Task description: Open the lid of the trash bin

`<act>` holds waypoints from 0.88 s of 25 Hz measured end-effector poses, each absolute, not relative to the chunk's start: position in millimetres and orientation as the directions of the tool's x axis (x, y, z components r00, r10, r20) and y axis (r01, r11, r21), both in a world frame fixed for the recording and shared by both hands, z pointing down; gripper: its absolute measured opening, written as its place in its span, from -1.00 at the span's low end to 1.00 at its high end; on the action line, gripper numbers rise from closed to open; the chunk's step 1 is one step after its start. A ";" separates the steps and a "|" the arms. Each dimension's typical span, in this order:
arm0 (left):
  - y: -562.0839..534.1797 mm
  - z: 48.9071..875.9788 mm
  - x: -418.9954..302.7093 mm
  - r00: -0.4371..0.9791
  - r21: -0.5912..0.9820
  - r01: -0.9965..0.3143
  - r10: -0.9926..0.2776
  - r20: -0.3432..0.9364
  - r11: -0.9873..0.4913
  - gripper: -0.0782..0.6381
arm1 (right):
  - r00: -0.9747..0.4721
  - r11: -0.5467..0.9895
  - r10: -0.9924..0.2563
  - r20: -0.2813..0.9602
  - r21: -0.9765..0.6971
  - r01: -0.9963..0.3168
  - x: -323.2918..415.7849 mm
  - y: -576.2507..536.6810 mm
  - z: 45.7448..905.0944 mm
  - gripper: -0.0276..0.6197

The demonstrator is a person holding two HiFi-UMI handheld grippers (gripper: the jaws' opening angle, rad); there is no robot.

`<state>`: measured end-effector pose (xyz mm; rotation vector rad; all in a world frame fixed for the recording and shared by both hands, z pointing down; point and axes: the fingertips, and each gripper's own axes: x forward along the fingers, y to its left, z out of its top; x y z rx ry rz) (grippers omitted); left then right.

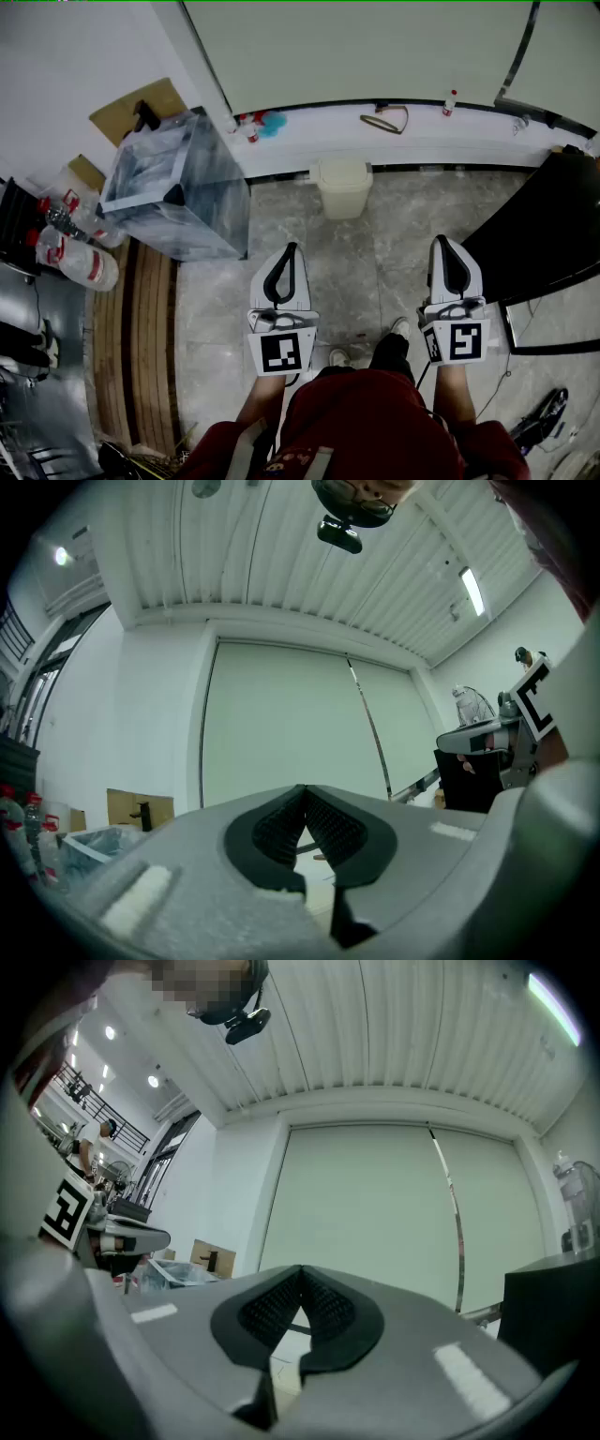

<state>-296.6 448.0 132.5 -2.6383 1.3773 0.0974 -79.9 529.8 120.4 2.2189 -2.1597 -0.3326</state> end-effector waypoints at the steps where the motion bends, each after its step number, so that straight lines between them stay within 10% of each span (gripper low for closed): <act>1: 448.9 133.0 -298.7 0.574 -0.111 -0.819 -0.808 -0.133 -0.564 -0.77 | 0.016 -0.038 -0.991 -0.131 0.168 -0.985 -82.4 530.2 120.9 -0.91; 22: 433.3 146.5 -283.0 0.591 -0.103 -0.806 -0.799 -0.109 -0.582 -0.77 | 0.018 -0.034 -0.992 -0.128 0.124 -0.992 -68.7 508.5 133.6 -0.91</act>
